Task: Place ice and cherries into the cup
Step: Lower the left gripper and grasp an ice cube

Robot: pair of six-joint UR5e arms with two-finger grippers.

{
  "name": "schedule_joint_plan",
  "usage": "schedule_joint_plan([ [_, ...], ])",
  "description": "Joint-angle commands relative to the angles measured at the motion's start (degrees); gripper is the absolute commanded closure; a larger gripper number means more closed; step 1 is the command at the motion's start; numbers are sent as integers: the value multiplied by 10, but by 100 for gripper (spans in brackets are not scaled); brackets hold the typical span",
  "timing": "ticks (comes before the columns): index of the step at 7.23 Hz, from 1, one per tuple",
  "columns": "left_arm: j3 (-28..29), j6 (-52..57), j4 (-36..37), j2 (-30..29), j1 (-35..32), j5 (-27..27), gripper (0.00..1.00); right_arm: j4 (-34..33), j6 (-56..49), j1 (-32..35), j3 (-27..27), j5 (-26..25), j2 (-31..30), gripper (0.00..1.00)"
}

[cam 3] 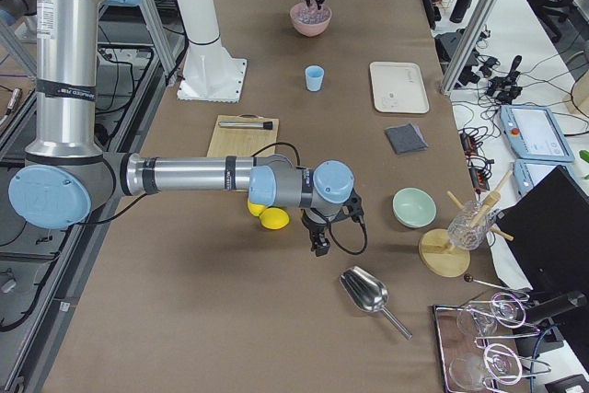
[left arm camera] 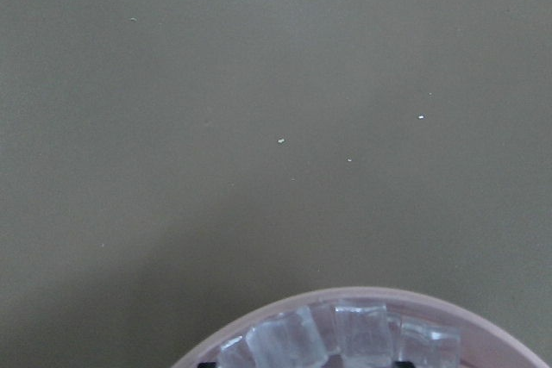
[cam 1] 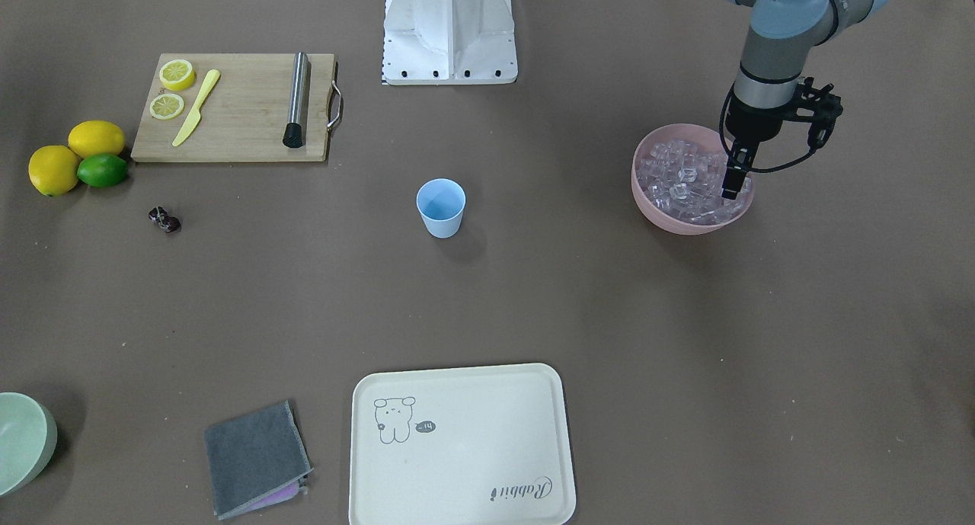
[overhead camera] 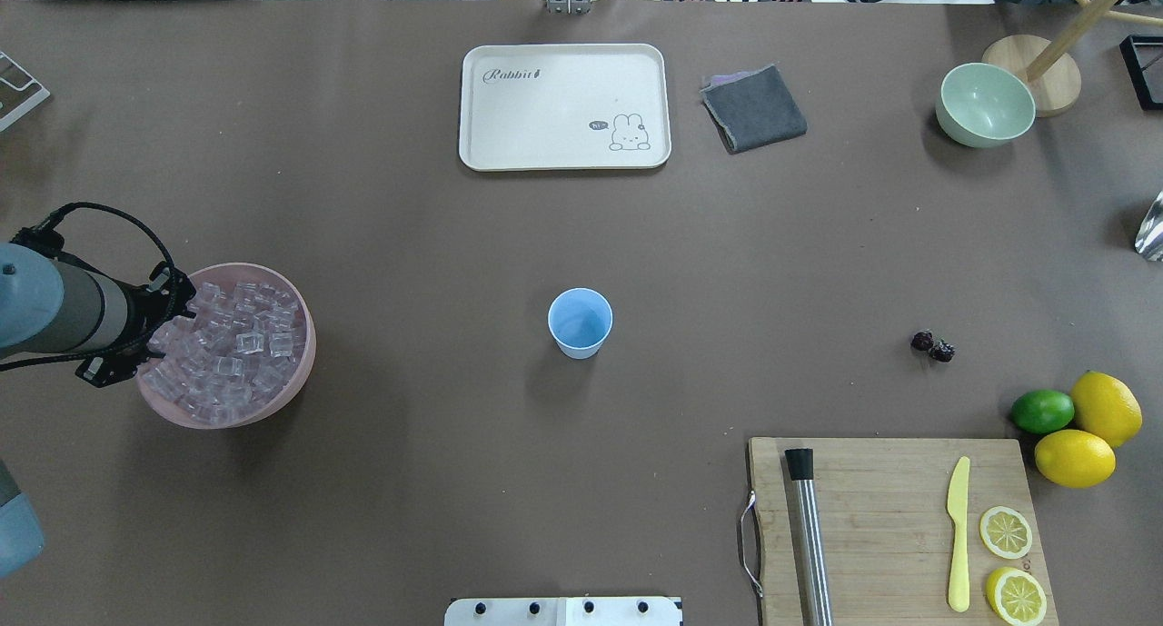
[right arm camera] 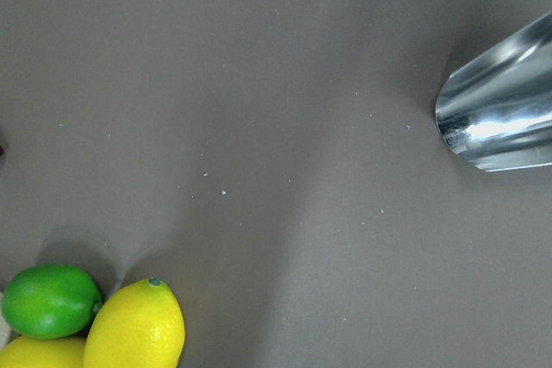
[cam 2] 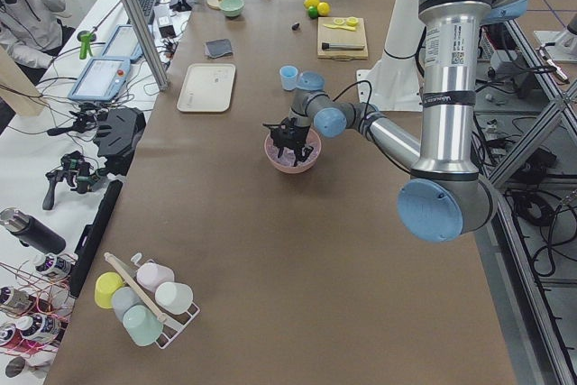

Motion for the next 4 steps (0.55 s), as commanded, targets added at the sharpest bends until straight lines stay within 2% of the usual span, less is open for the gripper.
schedule_joint_plan([
  [1,0,0,3,2,-4,1,53,1,0,0,2,3,-7,0],
  [2,-2,-1,9,2,-5,1,62,1,0,0,2,7,-8,0],
  [3,-2,-1,12,1,-5,8,77,1,0,0,1,6,-8,0],
  [4,-4,-1,12,1,-5,8,100,1,-1,0,0,7,-8,0],
])
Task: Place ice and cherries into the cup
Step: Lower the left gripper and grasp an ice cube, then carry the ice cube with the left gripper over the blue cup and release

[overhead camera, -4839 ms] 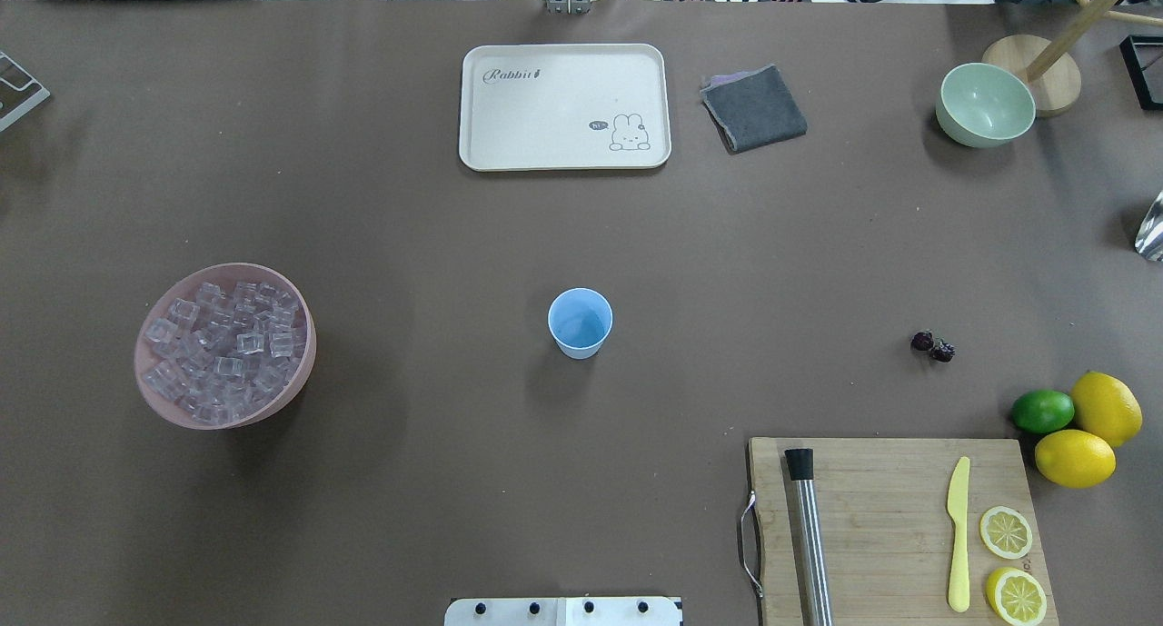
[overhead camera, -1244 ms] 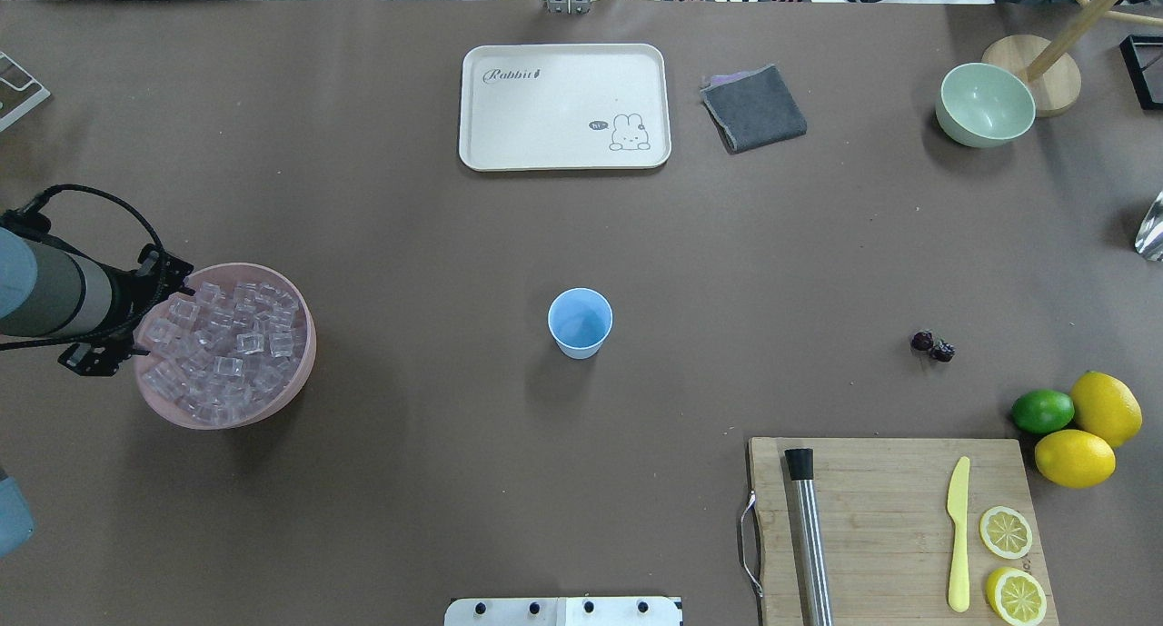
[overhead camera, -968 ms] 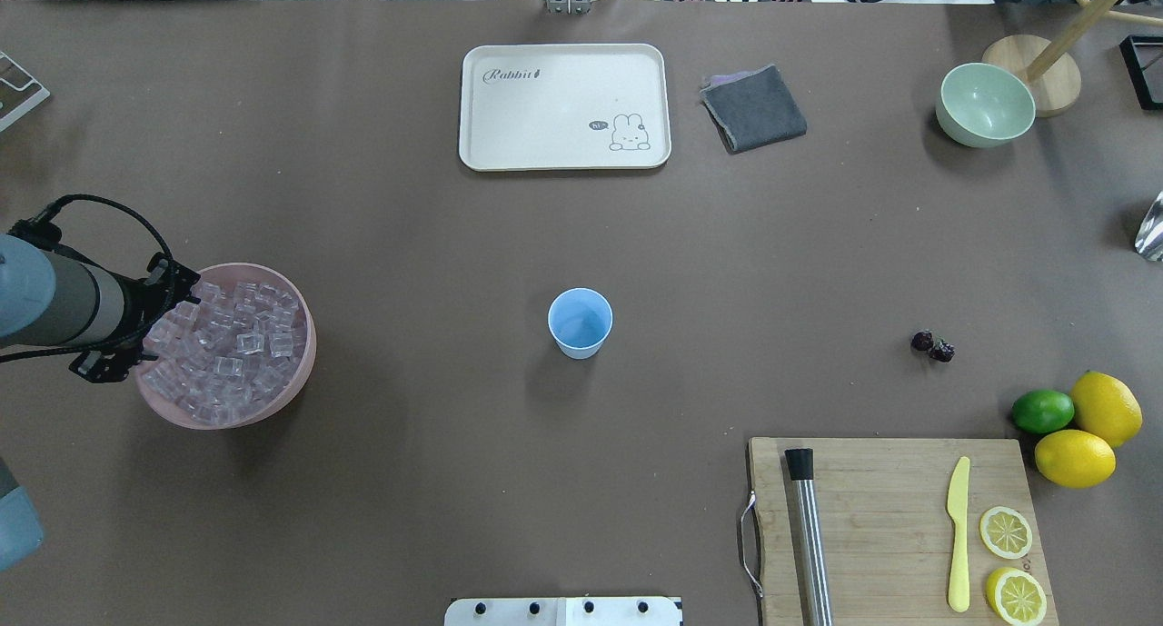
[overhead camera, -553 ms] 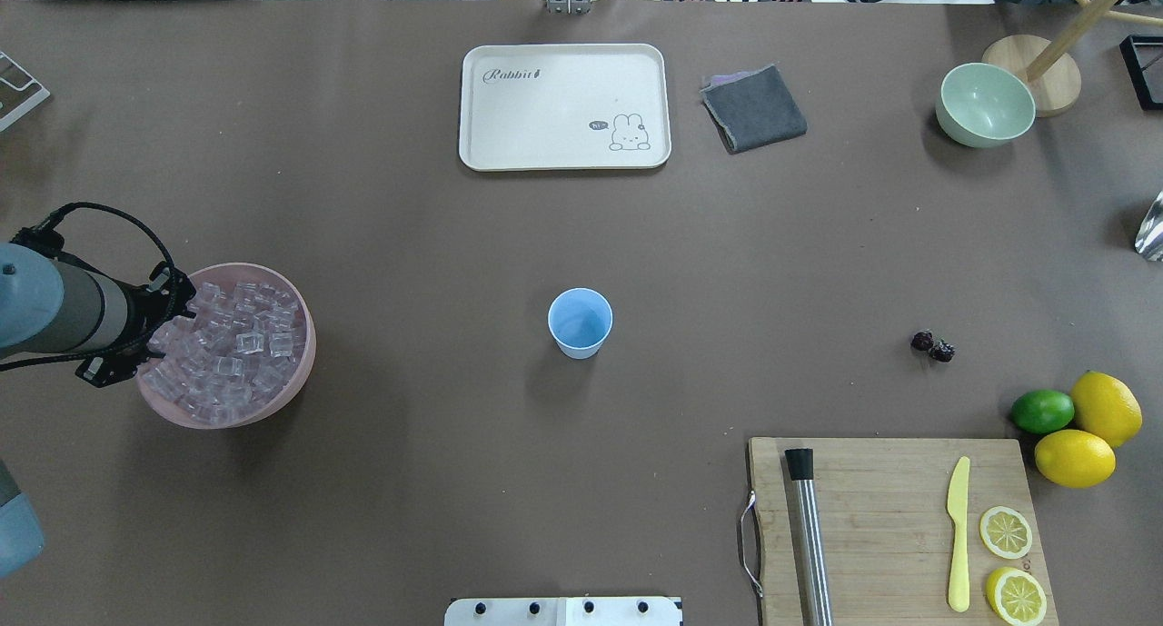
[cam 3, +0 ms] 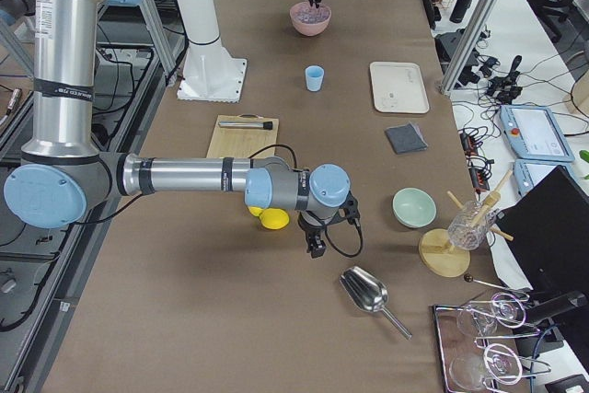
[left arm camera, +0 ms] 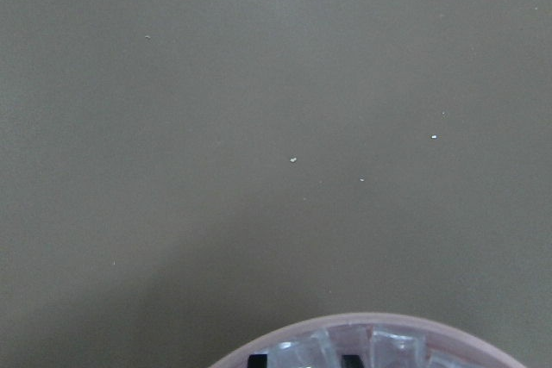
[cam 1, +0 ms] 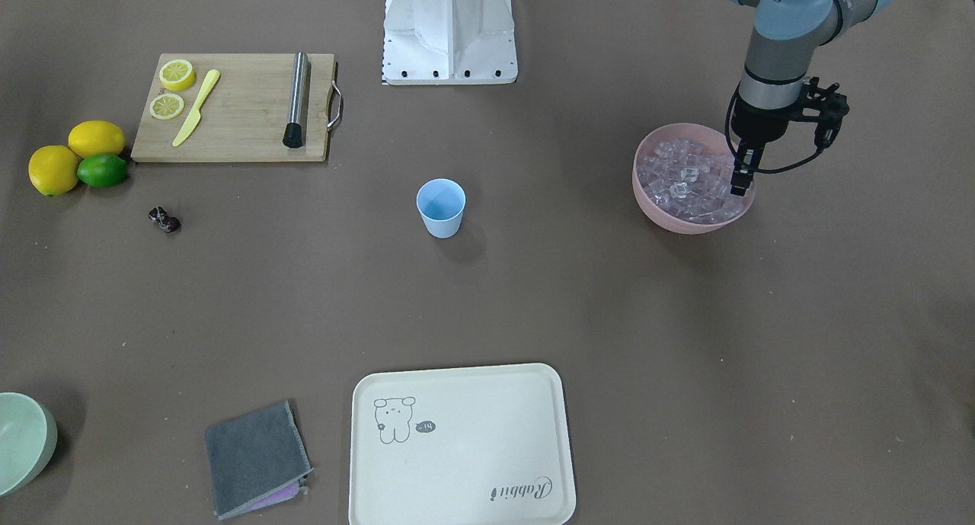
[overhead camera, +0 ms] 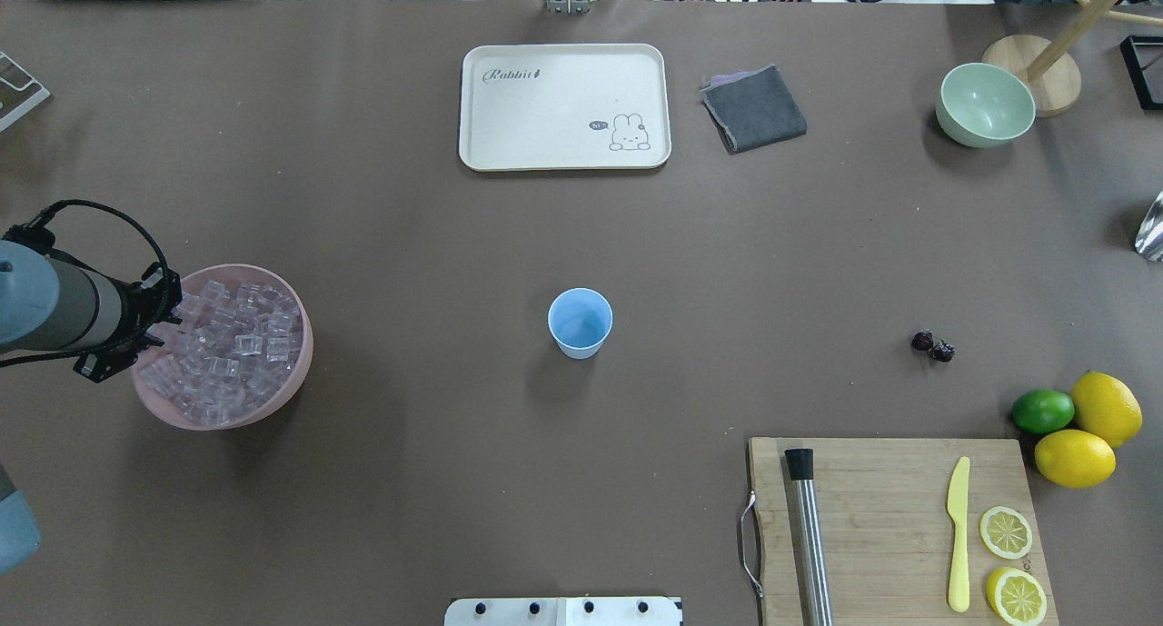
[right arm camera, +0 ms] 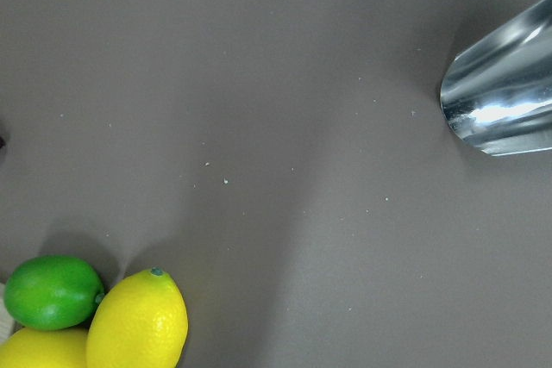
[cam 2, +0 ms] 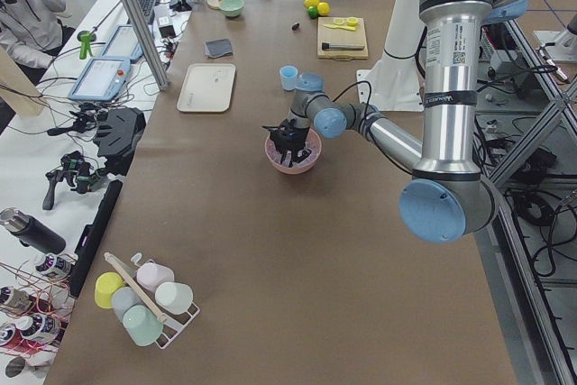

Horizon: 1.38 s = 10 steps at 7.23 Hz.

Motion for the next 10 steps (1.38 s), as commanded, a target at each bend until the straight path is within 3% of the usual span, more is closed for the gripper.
schedule_joint_plan([
  [1,-5,0,3,-1,-2,2,100,-1,0,0,-1,1,0,0],
  [3,-46,10,46,-11,-12,-5,100,0,0,0,0,4,0,0],
  [4,-55,33,64,-47,-13,-8,100,0,0,0,0,4,1,0],
  [5,-45,38,97,-140,-7,-25,100,0,0,-1,0,4,2,0],
  [6,-24,38,163,-250,4,-37,100,0,-1,-1,-1,11,3,0],
  [7,-4,38,200,-323,48,-35,100,0,-1,-2,0,11,3,0],
  [9,99,70,176,-430,65,-35,100,1,0,-9,10,12,9,0],
  [10,145,82,139,-447,66,-38,100,1,6,-20,37,11,9,0],
])
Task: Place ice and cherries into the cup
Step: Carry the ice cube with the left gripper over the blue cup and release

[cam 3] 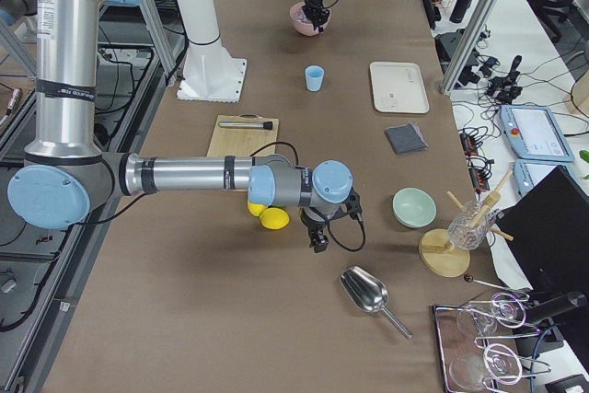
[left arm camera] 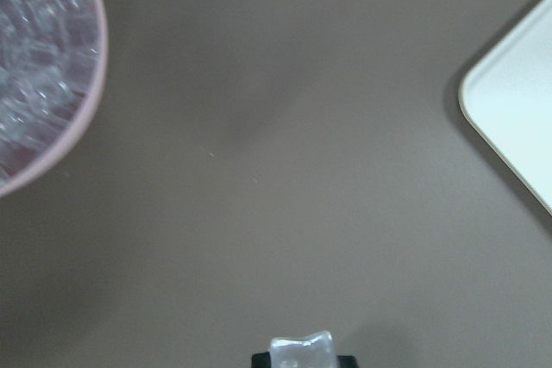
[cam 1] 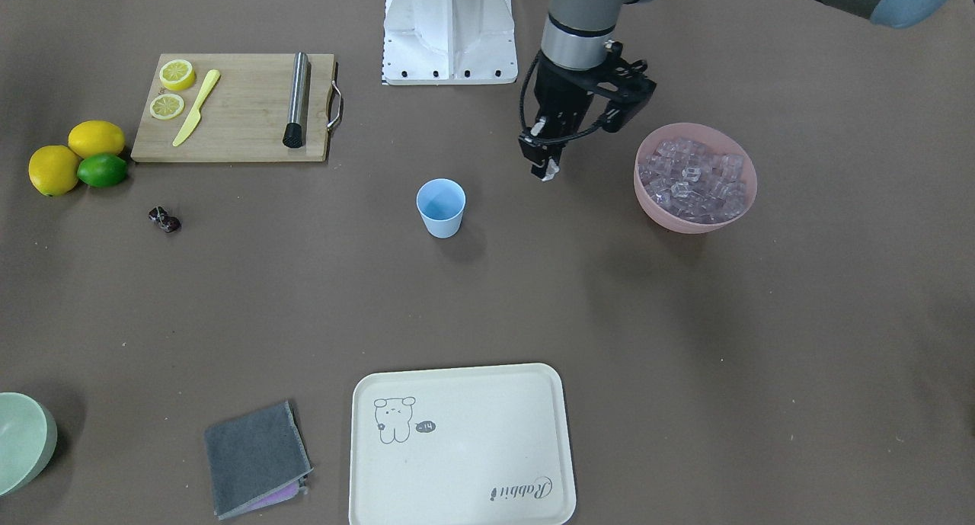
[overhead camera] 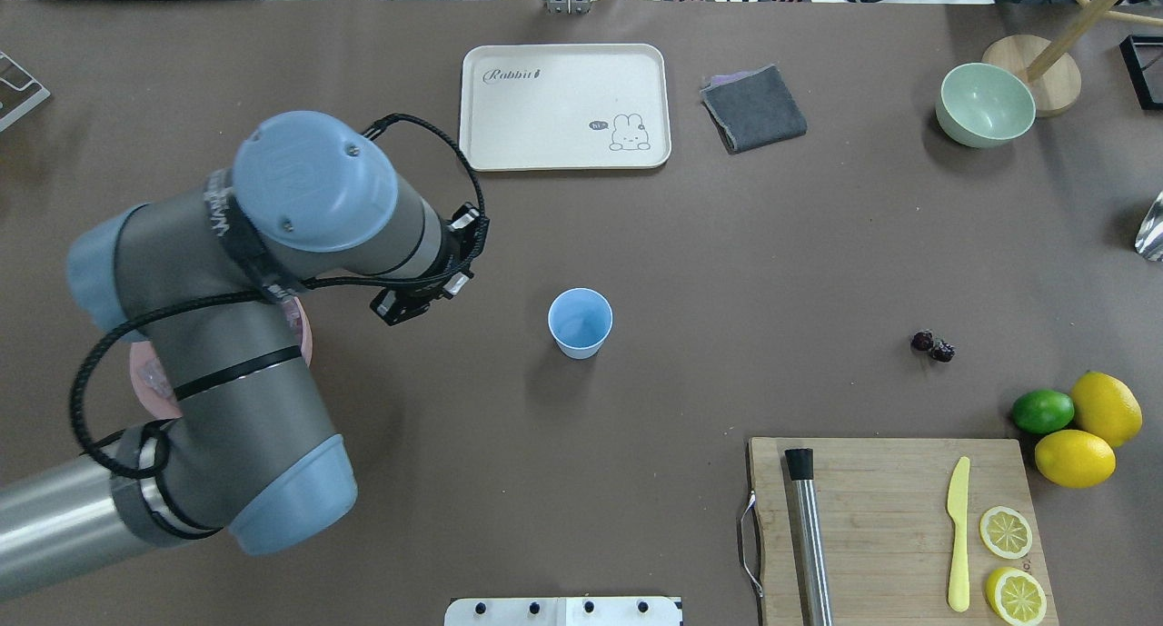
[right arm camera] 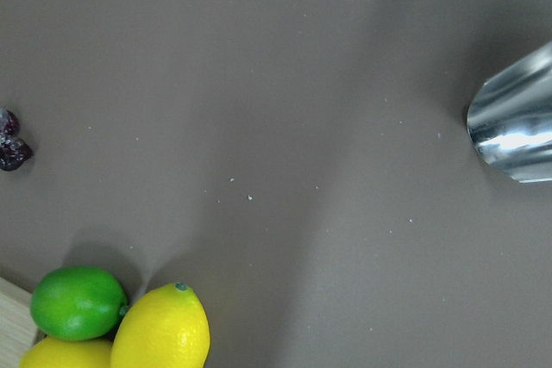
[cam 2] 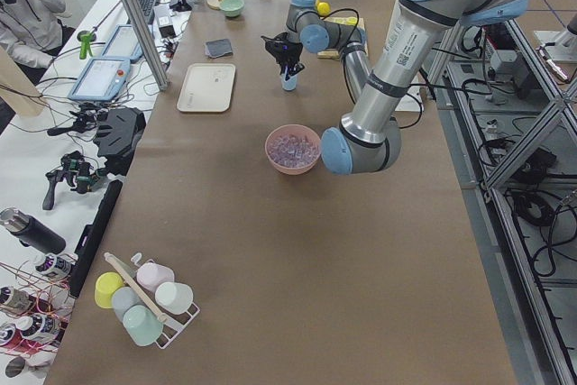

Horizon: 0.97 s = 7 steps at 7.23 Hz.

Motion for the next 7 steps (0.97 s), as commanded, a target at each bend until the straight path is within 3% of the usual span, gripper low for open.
schedule_joint_plan([
  [1,92,37,-78,-40,11,-4,100,1,35,-23,47,0,2,0],
  [4,146,52,-144,-61,24,-5,100,1,69,-53,66,0,2,0],
  [7,157,52,-147,-72,41,-18,100,1,79,-62,68,0,6,0],
])
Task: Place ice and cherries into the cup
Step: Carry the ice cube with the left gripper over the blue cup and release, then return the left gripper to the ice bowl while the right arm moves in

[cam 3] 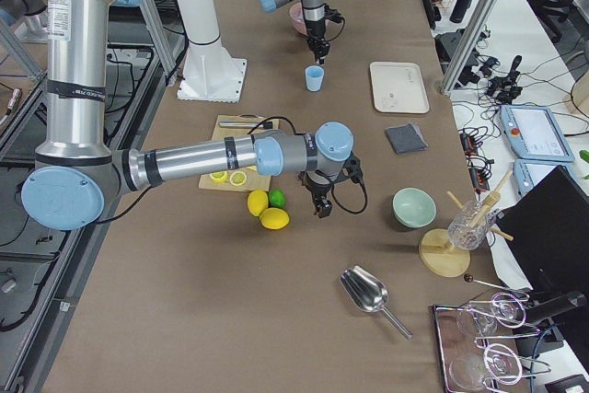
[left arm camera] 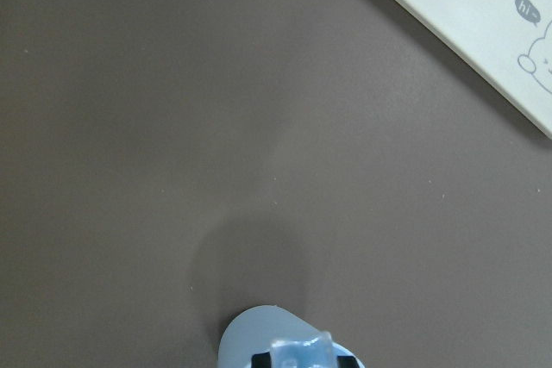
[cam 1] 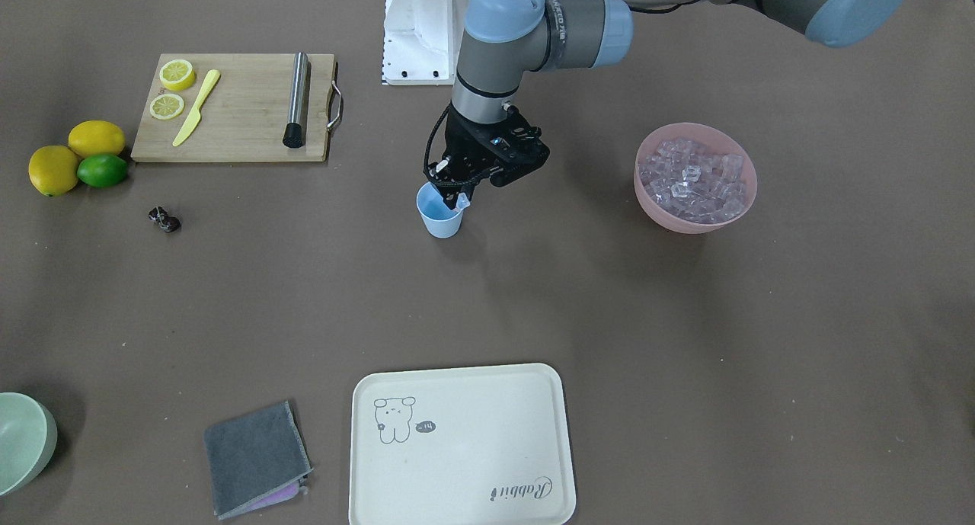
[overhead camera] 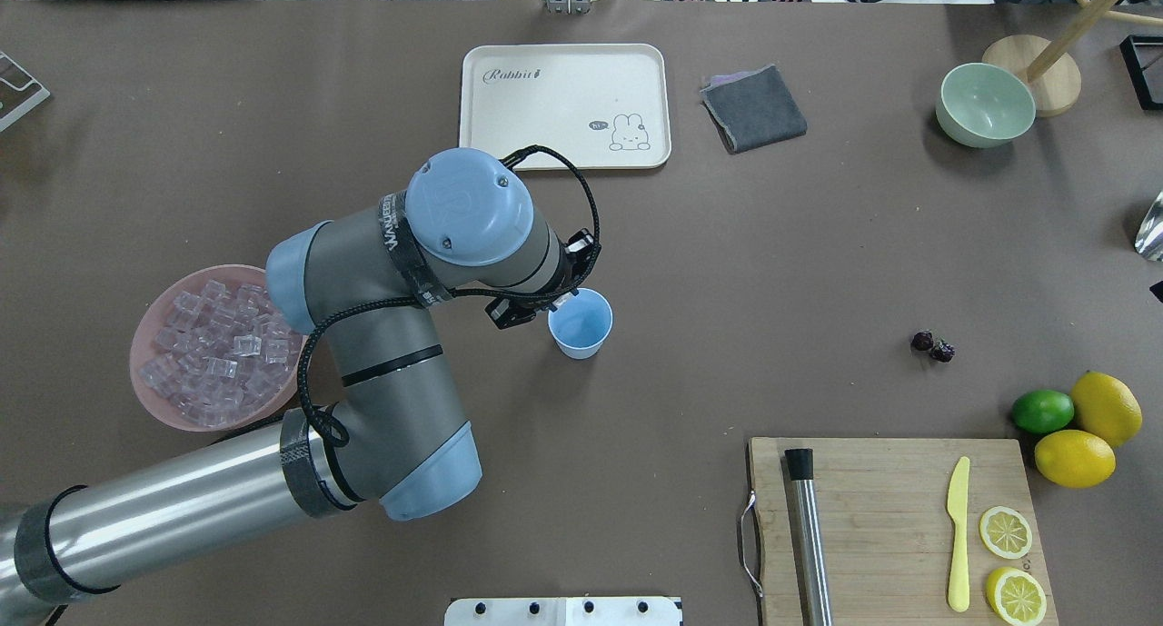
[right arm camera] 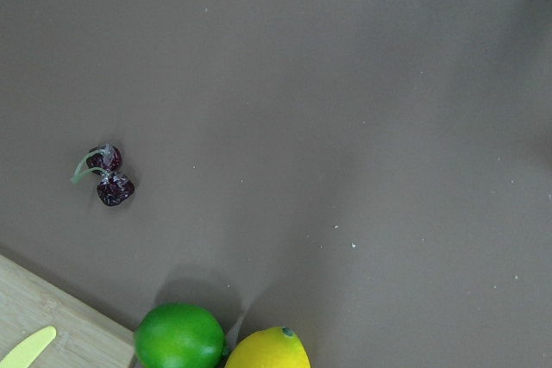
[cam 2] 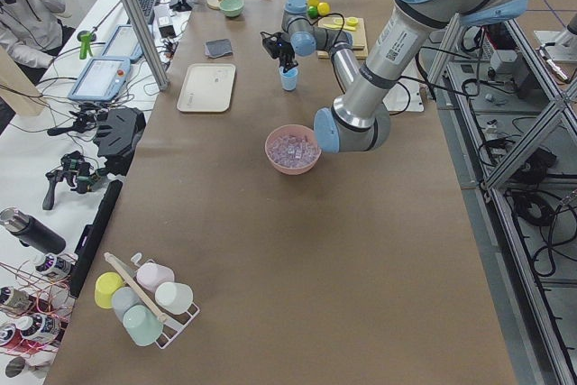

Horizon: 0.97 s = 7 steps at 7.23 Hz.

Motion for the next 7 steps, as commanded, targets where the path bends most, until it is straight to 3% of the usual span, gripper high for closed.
schedule_joint_plan([
  [1,2,1,-1,-7,16,-7,100,-1,3,-3,1,0,0,0],
  [2,0,1,-1,-9,18,-8,76,-1,3,-3,1,1,0,0],
  [3,1,13,-2,-9,17,-8,23,0,2,-6,1,1,0,0],
  [4,1,37,-2,-7,15,-9,13,10,4,-13,9,0,2,0],
  [5,-4,41,-2,-8,7,-13,12,31,33,-17,10,1,2,0],
  [6,-15,70,3,-6,-19,-64,12,73,78,-30,9,-1,2,0],
  [7,-40,115,8,16,-46,-83,12,110,114,-46,9,-1,1,0],
])
